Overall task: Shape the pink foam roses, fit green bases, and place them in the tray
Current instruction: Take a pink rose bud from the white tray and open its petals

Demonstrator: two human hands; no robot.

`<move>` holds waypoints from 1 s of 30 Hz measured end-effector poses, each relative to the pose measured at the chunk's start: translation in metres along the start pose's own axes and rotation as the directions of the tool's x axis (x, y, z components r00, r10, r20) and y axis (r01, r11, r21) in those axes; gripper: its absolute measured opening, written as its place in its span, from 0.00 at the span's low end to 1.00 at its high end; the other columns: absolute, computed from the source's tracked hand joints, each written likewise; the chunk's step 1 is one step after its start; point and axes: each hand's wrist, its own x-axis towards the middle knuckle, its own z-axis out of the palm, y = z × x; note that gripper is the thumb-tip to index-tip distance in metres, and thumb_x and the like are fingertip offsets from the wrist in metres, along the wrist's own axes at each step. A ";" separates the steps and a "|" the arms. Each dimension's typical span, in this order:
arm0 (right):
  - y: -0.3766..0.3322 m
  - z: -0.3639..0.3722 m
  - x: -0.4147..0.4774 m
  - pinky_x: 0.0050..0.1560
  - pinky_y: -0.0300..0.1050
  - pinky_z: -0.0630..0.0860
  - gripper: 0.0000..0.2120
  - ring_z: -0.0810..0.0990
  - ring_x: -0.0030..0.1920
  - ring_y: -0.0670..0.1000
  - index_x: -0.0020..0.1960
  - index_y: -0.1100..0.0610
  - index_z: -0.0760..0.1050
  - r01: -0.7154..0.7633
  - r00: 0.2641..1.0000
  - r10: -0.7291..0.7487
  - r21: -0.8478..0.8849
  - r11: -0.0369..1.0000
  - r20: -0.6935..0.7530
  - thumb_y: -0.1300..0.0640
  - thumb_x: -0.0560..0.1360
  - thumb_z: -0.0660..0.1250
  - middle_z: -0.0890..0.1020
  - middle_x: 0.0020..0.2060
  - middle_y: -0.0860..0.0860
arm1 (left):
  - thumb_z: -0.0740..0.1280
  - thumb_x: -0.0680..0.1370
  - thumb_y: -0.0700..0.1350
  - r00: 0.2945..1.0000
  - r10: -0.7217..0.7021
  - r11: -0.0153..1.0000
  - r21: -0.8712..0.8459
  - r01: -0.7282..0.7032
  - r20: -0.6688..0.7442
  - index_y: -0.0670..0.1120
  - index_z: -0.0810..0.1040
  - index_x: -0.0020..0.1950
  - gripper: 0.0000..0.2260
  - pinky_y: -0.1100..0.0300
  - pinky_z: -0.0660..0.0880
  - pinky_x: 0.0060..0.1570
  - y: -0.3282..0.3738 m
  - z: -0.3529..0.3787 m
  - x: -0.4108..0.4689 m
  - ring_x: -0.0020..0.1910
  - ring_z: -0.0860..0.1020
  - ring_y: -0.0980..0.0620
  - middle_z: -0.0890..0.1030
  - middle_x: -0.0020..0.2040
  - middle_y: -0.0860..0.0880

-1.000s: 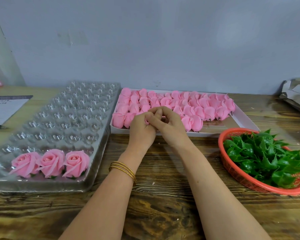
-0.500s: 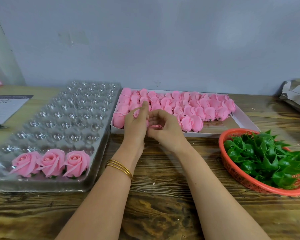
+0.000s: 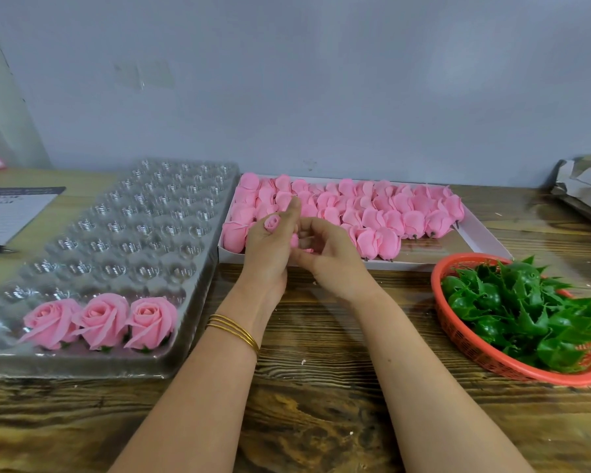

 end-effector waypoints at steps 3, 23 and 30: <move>-0.002 -0.002 -0.002 0.60 0.52 0.78 0.15 0.78 0.49 0.54 0.63 0.66 0.75 -0.040 0.997 0.034 0.086 0.995 0.068 0.70 0.77 0.65 0.80 0.52 0.66 | 0.73 0.75 0.51 1.000 -0.007 1.000 0.030 0.007 0.011 0.49 0.84 0.32 0.13 0.50 0.81 0.48 0.001 -0.002 0.000 0.42 0.82 0.48 0.82 0.36 0.47; -0.002 0.002 -0.002 0.46 0.38 0.77 0.14 0.76 0.41 0.48 0.49 0.61 0.73 -0.011 1.000 0.011 0.014 1.000 -0.020 0.72 0.70 0.72 0.76 0.45 0.45 | 0.73 0.72 0.56 1.000 -0.009 1.000 0.026 0.009 0.009 0.50 0.86 0.36 0.11 0.58 0.79 0.39 -0.003 -0.004 0.003 0.39 0.83 0.50 0.83 0.36 0.47; -0.004 -0.002 -0.003 0.55 0.47 0.79 0.14 0.78 0.46 0.54 0.61 0.69 0.74 -0.044 0.998 0.038 0.116 0.992 0.054 0.71 0.76 0.67 0.78 0.48 0.58 | 0.74 0.70 0.57 0.999 -0.008 0.998 0.069 0.005 0.039 0.48 0.86 0.38 0.12 0.52 0.81 0.45 0.000 -0.004 0.000 0.43 0.84 0.50 0.85 0.39 0.47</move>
